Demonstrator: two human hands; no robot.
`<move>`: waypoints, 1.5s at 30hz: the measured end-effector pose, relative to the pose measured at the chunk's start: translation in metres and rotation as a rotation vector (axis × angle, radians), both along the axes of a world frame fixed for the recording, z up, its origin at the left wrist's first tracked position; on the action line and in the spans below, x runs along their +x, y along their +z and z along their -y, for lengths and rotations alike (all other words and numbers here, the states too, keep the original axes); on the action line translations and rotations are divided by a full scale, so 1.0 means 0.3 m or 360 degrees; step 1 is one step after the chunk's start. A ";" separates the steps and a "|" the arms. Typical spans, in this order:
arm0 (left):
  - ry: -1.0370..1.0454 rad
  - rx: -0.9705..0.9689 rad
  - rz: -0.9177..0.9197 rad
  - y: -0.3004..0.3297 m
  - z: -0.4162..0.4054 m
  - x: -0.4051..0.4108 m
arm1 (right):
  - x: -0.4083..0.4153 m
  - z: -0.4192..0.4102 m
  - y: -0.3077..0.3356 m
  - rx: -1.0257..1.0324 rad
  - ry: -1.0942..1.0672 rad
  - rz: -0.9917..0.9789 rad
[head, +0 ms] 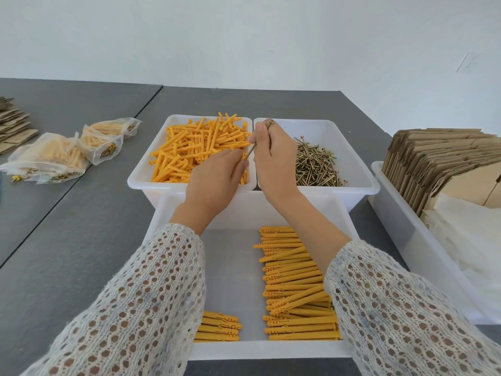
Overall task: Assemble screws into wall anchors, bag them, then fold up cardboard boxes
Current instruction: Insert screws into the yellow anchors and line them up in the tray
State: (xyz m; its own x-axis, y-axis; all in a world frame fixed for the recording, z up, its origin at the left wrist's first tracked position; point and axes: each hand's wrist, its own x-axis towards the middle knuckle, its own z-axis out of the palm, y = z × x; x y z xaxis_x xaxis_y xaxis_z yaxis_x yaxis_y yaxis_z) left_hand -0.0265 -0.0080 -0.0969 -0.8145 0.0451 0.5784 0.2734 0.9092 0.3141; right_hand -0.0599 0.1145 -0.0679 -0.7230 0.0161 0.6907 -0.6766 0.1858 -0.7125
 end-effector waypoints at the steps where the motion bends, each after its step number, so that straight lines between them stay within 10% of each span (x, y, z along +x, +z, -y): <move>1: 0.0001 0.0001 0.0003 0.001 0.000 0.001 | 0.002 0.002 0.002 -0.0010 -0.0005 -0.0012; 45: 0.0005 -0.0043 0.0024 -0.004 0.004 -0.004 | -0.008 0.004 -0.024 0.0306 0.0017 0.0113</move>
State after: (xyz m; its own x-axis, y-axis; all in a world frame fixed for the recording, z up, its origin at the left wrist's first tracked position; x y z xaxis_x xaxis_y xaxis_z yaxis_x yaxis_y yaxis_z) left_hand -0.0278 -0.0091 -0.0983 -0.8232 0.0579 0.5648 0.2661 0.9181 0.2936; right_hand -0.0623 0.1132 -0.0750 -0.7693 -0.1191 0.6278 -0.6287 0.3163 -0.7104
